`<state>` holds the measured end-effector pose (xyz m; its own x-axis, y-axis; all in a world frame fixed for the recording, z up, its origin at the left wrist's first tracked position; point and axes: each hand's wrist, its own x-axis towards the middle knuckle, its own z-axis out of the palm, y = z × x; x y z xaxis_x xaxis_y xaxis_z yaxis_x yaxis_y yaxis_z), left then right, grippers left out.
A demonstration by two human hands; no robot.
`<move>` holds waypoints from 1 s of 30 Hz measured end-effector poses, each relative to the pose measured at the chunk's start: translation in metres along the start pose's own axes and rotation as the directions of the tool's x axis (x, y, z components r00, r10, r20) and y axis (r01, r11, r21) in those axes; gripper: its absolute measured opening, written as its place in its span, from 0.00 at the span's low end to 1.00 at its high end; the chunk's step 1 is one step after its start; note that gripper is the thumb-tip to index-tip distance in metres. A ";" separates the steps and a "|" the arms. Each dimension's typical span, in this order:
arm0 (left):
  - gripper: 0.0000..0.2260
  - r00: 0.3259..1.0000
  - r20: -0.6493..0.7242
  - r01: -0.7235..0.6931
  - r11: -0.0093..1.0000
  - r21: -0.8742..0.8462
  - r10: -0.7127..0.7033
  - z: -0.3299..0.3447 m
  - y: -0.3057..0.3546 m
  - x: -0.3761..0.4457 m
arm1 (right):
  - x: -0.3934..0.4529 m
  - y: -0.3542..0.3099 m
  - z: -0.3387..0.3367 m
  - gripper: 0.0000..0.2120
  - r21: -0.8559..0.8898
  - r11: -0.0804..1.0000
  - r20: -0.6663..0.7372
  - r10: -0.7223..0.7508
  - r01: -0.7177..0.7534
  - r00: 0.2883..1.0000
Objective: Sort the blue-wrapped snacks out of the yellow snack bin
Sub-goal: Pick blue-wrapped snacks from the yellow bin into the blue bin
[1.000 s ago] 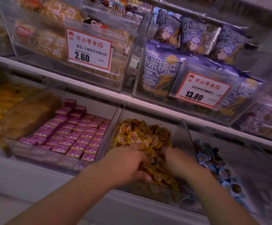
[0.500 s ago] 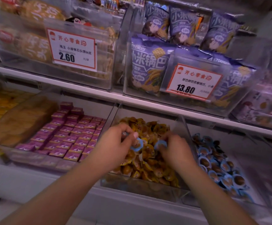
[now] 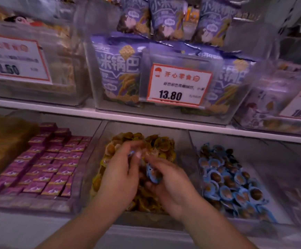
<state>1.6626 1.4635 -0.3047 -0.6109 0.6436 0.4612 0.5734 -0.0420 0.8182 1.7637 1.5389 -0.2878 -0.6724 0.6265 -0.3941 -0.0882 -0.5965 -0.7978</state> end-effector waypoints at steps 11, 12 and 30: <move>0.28 0.928 0.332 -0.091 0.966 -0.241 0.170 0.027 0.022 -0.004 | -0.031 -0.037 -0.023 0.10 -0.068 0.972 0.033 -0.224 0.226 0.974; 0.27 0.920 0.338 -0.106 0.955 -0.276 0.199 0.027 0.025 -0.006 | -0.040 -0.044 -0.030 0.09 -0.076 0.959 0.051 -0.270 0.273 0.962; 0.29 0.748 0.664 -0.514 0.649 0.561 0.019 0.012 -0.028 0.016 | 0.034 -0.074 -0.100 0.20 -0.807 0.519 -0.038 -0.522 0.282 0.852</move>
<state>1.6435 1.4848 -0.3241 -0.0835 0.9877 0.1320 0.9924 0.0704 0.1012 1.8206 1.6546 -0.2873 -0.4992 0.8642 0.0633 0.3578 0.2720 -0.8933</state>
